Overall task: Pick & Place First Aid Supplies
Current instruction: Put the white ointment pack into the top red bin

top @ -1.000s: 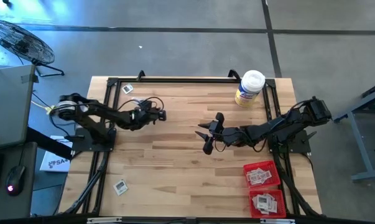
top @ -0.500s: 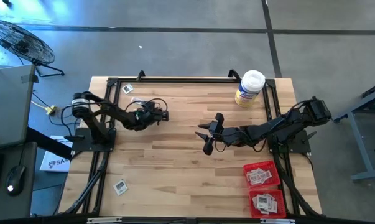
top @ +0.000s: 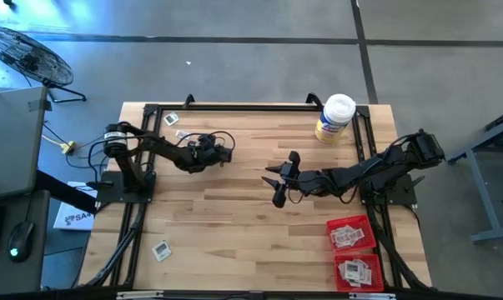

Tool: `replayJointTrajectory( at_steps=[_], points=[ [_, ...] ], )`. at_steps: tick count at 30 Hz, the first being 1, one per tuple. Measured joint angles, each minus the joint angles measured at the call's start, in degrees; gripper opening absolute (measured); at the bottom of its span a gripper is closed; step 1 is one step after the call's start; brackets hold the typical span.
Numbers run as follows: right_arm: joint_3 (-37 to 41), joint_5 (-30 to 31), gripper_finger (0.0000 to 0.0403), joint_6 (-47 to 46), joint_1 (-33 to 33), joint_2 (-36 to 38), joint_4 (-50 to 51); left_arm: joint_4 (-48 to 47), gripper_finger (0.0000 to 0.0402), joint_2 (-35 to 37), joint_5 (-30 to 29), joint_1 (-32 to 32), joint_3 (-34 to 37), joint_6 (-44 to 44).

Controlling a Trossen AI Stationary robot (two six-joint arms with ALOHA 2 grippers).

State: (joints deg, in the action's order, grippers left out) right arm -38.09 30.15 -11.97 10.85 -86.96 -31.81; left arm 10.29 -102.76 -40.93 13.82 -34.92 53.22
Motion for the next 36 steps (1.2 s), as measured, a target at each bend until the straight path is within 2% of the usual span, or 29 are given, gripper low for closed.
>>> replayJointTrajectory(
  at_steps=[10, 17, 21, 23, 30, 33, 36],
  points=[
    [0.0, 0.0, 0.0149, 0.0, 0.01, 0.0, 0.02, -0.74, 0.0006, -0.11, -0.19, 0.04, 0.05, 1.15],
    [0.0, -0.74, 0.015, 0.0, 0.02, 0.0, 0.02, -1.98, 0.0002, 3.62, 1.49, -0.67, 0.29, -0.16],
    [0.0, -1.69, 0.015, 0.0, 0.02, 0.0, 0.02, -3.22, 0.0001, 8.06, 6.32, -2.97, 0.55, -2.45],
    [0.0, -2.65, 0.0152, 0.0, 0.02, -0.51, -0.22, -2.77, 0.0001, 10.32, 6.28, -4.53, 0.55, -3.51],
    [0.0, -4.54, 0.0168, -4.99, 0.07, -7.39, -4.36, 4.33, 0.0, 11.7, 1.31, -12.74, 0.42, -5.62],
    [-0.01, -2.66, 0.0181, -12.97, -0.33, -11.05, -7.64, 8.97, 0.0, 11.72, -2.8, -17.33, 0.42, -8.28],
    [-0.15, -3.45, 0.0189, -21.23, -1.75, -13.83, -11.66, 15.78, 0.0, 11.76, -5.79, -21.68, 0.42, -12.7]
  ],
)
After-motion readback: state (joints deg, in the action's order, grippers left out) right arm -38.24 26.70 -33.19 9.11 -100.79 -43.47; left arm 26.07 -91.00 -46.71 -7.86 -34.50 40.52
